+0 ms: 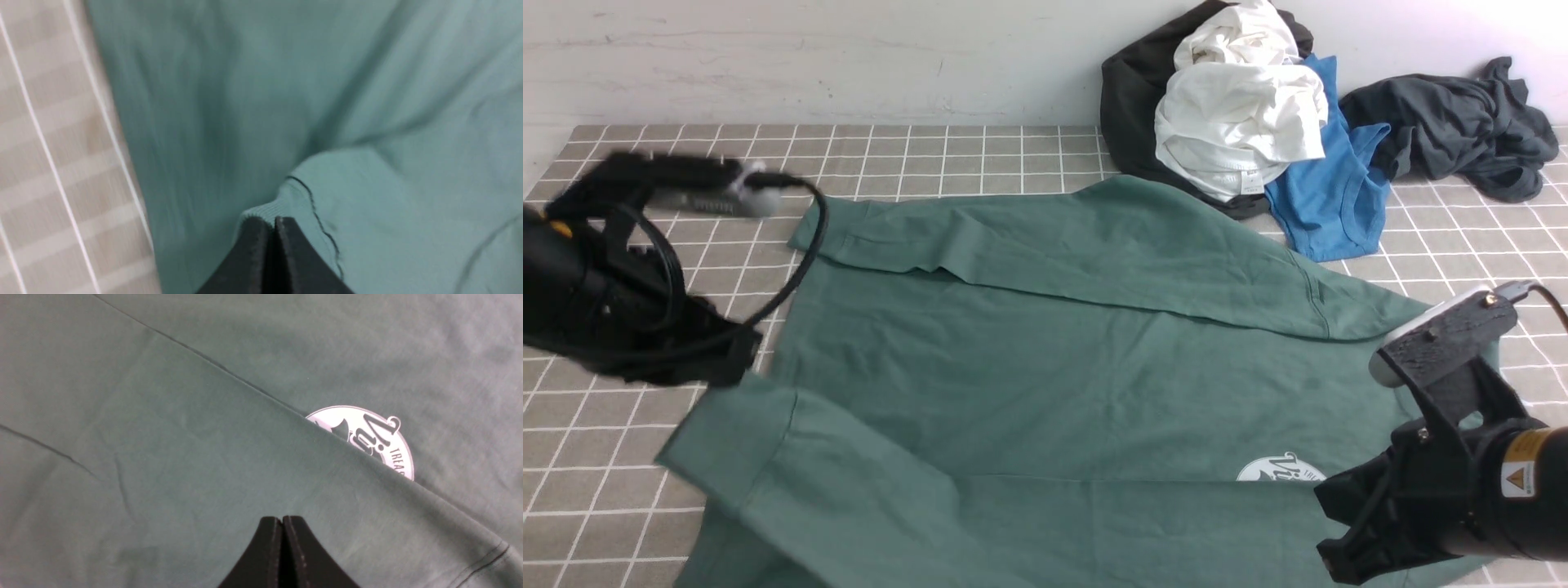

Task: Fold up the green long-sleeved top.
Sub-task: Use the left arm to drag and place the cuff at the centered position on the left edge of the fabric

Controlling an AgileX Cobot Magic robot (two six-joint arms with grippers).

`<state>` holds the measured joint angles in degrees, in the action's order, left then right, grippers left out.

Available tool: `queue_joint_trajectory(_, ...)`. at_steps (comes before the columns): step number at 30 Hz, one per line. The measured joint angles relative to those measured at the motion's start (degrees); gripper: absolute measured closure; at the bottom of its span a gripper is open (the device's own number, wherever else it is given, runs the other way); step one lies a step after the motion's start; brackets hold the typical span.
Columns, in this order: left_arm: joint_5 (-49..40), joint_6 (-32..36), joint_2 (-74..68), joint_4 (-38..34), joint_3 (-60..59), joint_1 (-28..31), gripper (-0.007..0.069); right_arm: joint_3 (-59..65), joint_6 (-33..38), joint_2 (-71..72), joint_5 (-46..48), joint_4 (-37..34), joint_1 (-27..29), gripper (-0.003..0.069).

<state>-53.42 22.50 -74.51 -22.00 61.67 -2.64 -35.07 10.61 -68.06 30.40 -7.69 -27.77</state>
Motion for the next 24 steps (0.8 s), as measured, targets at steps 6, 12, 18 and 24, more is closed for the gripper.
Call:
queue_joint_trajectory(6,5.1,-0.6,-3.7,2.5,7.9,-0.5,0.0631,0.0,-0.4,0.0,0.0,5.4,0.0,0.0669)
queue_joint_trajectory(12,12.4,-0.6,-15.4,7.7,9.0,-0.5,0.0631,0.0,-5.0,0.0,0.0,11.4,0.0,0.0666)
queue_joint_trajectory(18,24.9,-0.6,-29.5,11.2,9.1,-0.5,0.0631,0.0,-15.1,0.0,-0.1,19.7,0.0,0.0661)
queue_joint_trajectory(24,24.6,-3.7,-35.4,11.2,14.8,-0.5,0.0622,0.0,-18.9,0.0,-0.9,23.7,0.0,0.0659)
